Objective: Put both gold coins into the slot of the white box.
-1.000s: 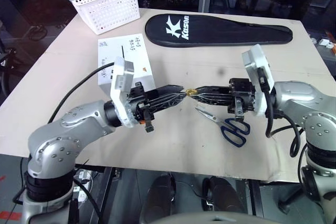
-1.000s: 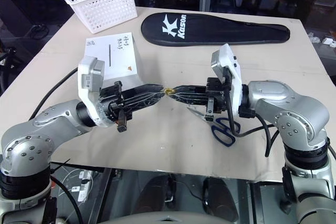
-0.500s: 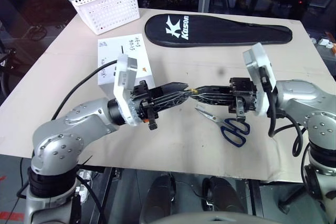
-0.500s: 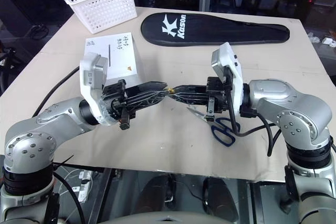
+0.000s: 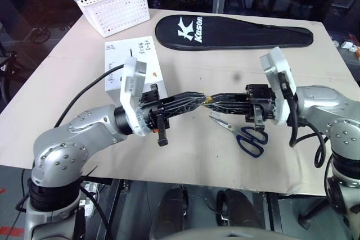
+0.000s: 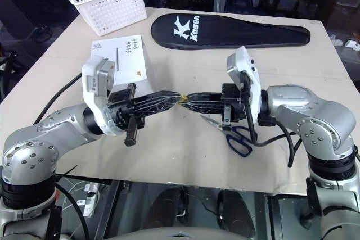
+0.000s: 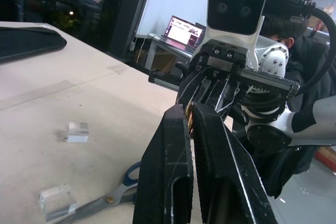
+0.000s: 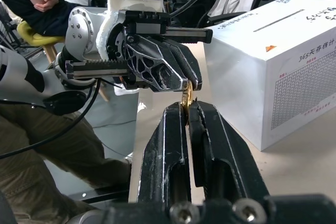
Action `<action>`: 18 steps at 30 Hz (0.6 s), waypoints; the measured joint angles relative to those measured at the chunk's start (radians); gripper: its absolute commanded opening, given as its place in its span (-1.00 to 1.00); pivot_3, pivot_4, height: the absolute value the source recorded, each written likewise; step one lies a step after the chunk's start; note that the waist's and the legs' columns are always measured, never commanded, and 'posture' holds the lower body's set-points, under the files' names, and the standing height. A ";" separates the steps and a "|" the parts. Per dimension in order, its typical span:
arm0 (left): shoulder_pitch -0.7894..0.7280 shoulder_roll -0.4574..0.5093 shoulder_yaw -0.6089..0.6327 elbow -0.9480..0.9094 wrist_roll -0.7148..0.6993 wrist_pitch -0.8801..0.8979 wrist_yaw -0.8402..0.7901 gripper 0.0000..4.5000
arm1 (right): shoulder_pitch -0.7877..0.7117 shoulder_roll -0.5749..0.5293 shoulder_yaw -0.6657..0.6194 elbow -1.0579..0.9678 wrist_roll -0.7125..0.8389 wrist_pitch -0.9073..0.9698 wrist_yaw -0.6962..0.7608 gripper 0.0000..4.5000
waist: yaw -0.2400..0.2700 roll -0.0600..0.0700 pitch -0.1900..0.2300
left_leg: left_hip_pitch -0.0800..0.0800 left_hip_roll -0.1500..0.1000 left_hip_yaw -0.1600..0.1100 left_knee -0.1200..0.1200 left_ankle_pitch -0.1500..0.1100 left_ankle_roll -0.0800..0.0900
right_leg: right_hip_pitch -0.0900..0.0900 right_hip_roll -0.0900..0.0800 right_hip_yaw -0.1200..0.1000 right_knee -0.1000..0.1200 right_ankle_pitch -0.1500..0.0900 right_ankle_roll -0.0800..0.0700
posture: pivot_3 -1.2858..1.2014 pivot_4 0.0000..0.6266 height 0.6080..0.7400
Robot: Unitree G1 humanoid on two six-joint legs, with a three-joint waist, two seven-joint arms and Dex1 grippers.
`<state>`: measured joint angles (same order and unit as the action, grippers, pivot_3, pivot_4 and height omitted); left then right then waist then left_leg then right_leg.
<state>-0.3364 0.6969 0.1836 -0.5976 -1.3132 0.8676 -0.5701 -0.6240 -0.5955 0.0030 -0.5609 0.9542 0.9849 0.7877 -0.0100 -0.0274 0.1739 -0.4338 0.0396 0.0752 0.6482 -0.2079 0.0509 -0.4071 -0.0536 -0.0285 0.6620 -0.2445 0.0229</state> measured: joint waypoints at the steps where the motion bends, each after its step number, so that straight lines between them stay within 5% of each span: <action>1: 0.008 0.008 0.001 0.000 -0.005 -0.001 -0.014 -0.99 | 0.000 -0.002 0.003 -0.001 0.003 0.000 0.005 -1.00 | 0.000 0.000 0.000 | 0.000 0.000 0.000 0.000 0.000 0.000 | 0.000 0.000 0.000 0.000 0.000 0.000 | 0.03 -0.52 1.00; 2: 0.012 0.014 0.002 0.000 -0.006 -0.001 -0.024 -0.99 | 0.000 -0.004 0.007 -0.001 0.004 0.000 0.008 -1.00 | 0.000 0.000 0.000 | 0.000 0.000 0.000 0.000 0.000 0.000 | 0.000 0.000 0.000 0.000 0.000 0.000 | 0.03 -0.52 1.00; 3: 0.015 0.018 0.002 0.000 -0.006 -0.001 -0.029 -0.71 | 0.000 -0.005 0.009 -0.001 0.005 0.000 0.008 -1.00 | 0.000 0.000 0.000 | 0.000 0.000 0.000 0.000 0.000 0.000 | 0.000 0.000 0.000 0.000 0.000 0.000 | 0.03 -0.52 1.00; 4: 0.022 0.023 0.002 0.000 -0.004 0.000 -0.033 -0.65 | 0.000 -0.005 0.009 -0.001 0.007 -0.001 0.008 -1.00 | 0.000 0.000 0.000 | 0.000 0.000 0.000 0.000 0.000 0.000 | 0.000 0.000 0.000 0.000 0.000 0.000 | 0.03 -0.52 1.00; 18: 0.045 0.022 -0.002 -0.002 0.050 -0.005 -0.063 -0.65 | -0.017 -0.029 0.008 -0.001 0.044 -0.002 -0.004 -1.00 | 0.001 0.000 0.000 | 0.000 0.000 0.000 0.000 0.000 0.000 | 0.000 -0.001 0.001 0.000 -0.002 -0.003 | 0.03 -0.52 1.00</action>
<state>-0.2910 0.7190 0.1819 -0.5994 -1.2631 0.8625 -0.6334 -0.6406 -0.6245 0.0110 -0.5619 0.9987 0.9827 0.7838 -0.0093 -0.0273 0.1740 -0.4339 0.0397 0.0751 0.6478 -0.2080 0.0510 -0.4072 -0.0545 -0.0273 0.6615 -0.2460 0.0202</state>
